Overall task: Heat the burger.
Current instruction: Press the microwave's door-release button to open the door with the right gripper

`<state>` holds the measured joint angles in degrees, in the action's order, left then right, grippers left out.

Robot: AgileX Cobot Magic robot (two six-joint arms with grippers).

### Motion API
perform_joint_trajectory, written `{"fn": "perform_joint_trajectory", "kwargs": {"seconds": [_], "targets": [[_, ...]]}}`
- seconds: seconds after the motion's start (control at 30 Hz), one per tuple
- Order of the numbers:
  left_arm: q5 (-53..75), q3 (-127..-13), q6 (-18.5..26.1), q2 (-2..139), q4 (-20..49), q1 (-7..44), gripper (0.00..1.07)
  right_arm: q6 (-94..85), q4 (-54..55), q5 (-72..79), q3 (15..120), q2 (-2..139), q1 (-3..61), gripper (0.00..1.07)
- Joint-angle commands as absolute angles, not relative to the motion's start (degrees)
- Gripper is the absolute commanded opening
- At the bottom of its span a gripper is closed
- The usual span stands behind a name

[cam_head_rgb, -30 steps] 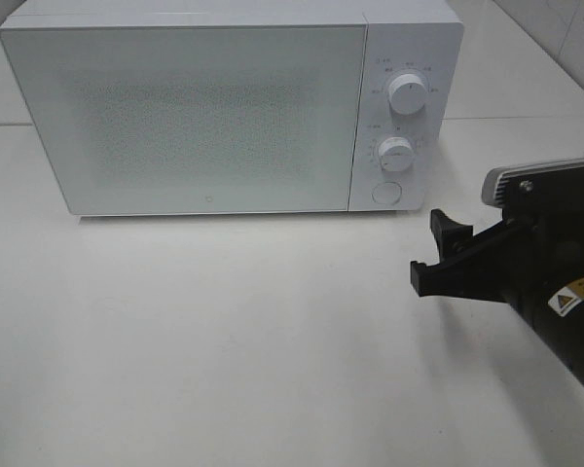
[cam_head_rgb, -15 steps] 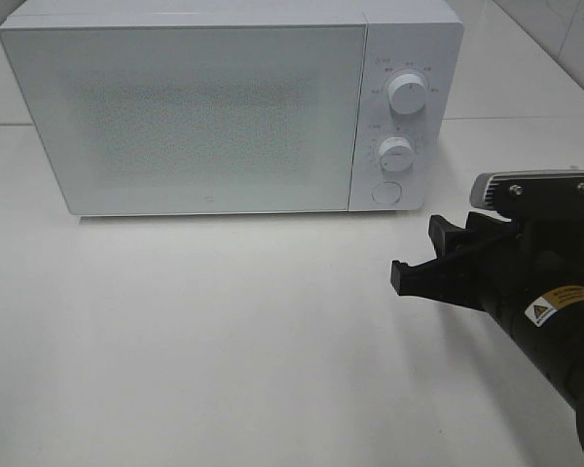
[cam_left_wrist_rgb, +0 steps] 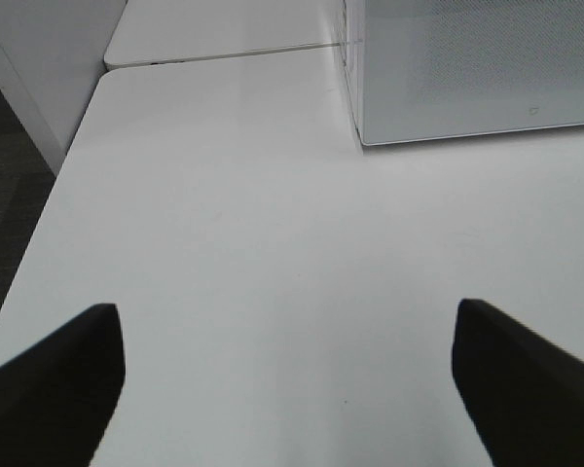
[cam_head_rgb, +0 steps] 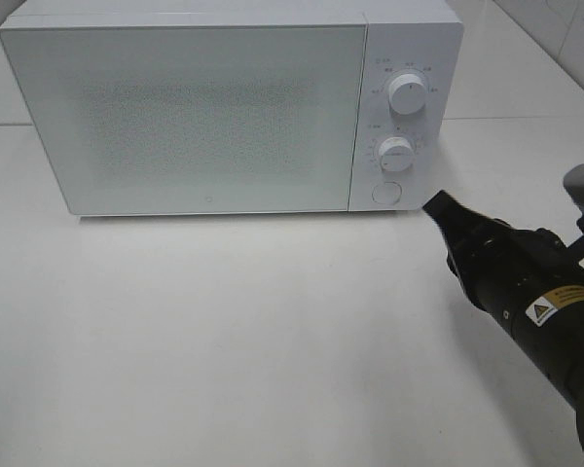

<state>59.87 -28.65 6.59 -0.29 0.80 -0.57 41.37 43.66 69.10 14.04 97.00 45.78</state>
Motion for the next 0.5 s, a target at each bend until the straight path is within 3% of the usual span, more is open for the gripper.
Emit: {"fn": "perform_joint_trajectory", "kwargs": {"seconds": [0.03, 0.13, 0.5], "targets": [[59.42, -28.42, 6.19, -1.49, 0.69, -0.74, 0.84, 59.59, 43.95, 69.84, 14.38, 96.89, 45.84, 0.00], [59.42, -28.42, 6.19, -1.49, 0.69, -0.74, 0.84, 72.71, 44.23, 69.61, 14.38, 97.92, 45.78, 0.00], [59.42, -28.42, 6.19, -1.49, 0.69, -0.74, 0.84, 75.17, 44.46, 65.55, 22.29, 104.74, 44.29, 0.00]]}}
